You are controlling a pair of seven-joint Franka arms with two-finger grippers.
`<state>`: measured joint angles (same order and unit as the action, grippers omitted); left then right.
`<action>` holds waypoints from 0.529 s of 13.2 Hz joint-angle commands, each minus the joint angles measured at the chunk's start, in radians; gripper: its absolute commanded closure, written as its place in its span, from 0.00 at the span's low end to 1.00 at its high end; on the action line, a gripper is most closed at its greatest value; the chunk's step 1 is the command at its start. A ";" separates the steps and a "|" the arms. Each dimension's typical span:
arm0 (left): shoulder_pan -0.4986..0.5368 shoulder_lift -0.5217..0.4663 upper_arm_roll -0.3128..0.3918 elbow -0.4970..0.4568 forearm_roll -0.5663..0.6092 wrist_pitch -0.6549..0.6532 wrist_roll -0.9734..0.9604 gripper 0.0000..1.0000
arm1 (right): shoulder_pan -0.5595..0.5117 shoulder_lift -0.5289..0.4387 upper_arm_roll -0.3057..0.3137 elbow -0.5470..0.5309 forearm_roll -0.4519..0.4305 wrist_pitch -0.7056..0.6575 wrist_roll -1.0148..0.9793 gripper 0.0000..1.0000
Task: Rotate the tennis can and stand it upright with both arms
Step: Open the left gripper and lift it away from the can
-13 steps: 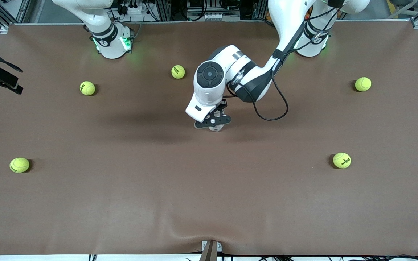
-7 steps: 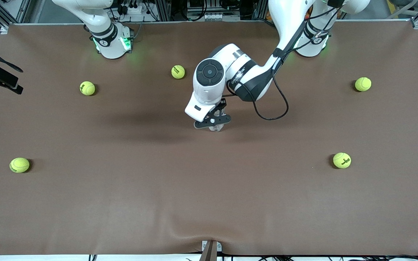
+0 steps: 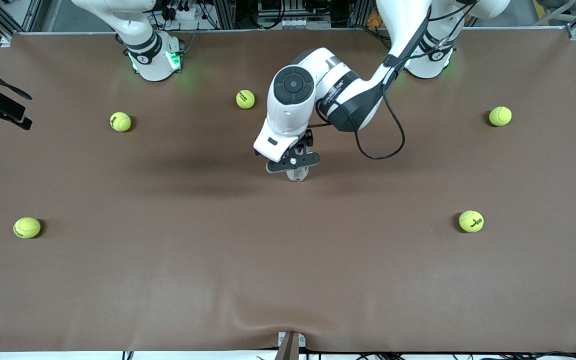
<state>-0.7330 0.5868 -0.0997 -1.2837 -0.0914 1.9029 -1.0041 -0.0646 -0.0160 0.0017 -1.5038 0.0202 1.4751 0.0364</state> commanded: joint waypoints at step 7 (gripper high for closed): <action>0.014 -0.156 0.190 -0.009 0.021 -0.119 0.187 0.00 | -0.001 0.002 0.004 0.008 -0.008 -0.007 -0.013 0.00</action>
<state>-0.7192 0.4581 0.0443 -1.2806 -0.0899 1.8334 -0.8988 -0.0644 -0.0159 0.0021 -1.5038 0.0202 1.4751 0.0346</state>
